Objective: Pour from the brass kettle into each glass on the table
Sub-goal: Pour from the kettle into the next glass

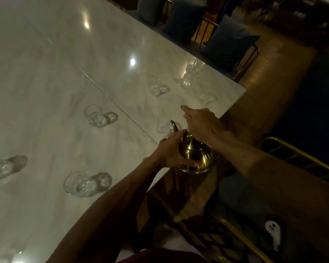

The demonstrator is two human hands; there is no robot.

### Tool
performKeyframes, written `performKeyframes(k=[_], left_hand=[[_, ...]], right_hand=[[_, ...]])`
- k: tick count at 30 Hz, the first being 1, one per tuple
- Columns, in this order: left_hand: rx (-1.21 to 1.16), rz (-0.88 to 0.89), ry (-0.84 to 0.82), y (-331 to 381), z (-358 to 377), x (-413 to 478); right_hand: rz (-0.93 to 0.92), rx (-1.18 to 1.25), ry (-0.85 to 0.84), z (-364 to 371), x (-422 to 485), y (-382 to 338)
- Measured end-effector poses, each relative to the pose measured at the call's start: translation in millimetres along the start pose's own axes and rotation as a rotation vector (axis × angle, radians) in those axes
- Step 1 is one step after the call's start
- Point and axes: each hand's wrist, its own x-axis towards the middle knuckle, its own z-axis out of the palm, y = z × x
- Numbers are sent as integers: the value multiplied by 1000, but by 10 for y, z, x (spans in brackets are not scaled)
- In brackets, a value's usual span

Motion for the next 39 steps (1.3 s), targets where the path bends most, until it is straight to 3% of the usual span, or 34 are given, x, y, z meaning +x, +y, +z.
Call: performKeyframes(k=[16, 26, 39], left_hand=[[-189, -186, 16, -63, 1, 452], [-231, -201, 18, -117, -28, 542], [-277, -216, 22, -68, -68, 551]], right_hand=[[-115, -43, -203, 104, 700, 186], [-113, -84, -344, 155, 965, 183], [-129, -95, -388, 170, 1090, 175]])
